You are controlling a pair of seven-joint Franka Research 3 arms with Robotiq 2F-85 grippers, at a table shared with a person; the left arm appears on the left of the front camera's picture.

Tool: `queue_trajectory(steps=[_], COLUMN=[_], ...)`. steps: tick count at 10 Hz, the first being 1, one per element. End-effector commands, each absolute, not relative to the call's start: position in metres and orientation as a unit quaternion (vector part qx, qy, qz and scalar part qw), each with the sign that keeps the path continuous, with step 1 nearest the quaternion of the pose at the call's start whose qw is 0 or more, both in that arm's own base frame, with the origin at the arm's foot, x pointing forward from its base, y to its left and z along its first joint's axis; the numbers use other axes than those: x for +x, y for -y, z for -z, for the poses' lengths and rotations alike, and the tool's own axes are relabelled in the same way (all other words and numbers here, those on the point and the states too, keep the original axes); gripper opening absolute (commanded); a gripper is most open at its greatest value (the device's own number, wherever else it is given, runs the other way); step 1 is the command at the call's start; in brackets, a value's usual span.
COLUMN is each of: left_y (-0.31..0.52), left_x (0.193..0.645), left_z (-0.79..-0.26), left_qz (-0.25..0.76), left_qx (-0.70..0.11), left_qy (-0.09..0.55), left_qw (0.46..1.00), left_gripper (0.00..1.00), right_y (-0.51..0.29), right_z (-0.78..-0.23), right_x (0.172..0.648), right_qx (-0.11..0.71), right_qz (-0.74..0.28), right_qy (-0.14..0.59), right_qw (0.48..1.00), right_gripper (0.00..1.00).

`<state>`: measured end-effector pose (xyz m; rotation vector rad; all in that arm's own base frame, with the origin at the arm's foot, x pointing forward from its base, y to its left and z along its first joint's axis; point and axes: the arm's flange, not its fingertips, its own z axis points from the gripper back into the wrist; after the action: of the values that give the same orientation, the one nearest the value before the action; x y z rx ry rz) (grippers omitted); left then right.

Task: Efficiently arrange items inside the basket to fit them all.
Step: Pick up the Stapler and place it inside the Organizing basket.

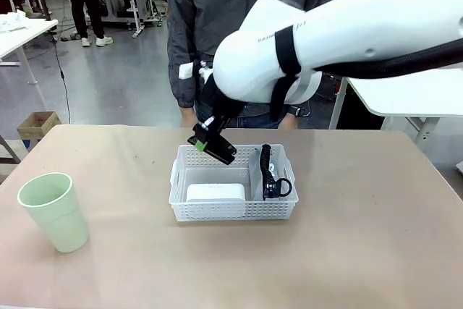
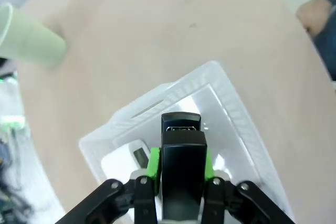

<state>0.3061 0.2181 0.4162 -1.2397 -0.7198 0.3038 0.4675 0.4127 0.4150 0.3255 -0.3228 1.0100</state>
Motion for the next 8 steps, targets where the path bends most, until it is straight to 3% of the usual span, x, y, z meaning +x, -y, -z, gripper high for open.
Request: queue_trajectory(steps=[1, 2, 8], left_y=[-0.219, -0.219, -0.219], left_x=[0.305, 0.305, 0.305], left_z=[-0.419, -0.419, -0.419], left_qz=[-0.134, -0.134, -0.134], left_qx=[-0.569, -0.569, -0.569], left_qy=[0.329, 0.329, 0.329], left_qw=[0.742, 0.742, 0.742], left_gripper=[1.00, 1.00, 1.00], right_y=[-0.406, -0.406, -0.394], right_z=[-0.405, -0.397, -0.340], right_x=[0.468, 0.468, 0.482], right_qx=[0.163, 0.168, 0.129], right_qz=[-0.524, -0.524, -0.529], right_qy=[0.163, 0.136, 0.144], right_qw=[0.820, 0.824, 0.826], right_gripper=[0.37, 0.37, 0.37])
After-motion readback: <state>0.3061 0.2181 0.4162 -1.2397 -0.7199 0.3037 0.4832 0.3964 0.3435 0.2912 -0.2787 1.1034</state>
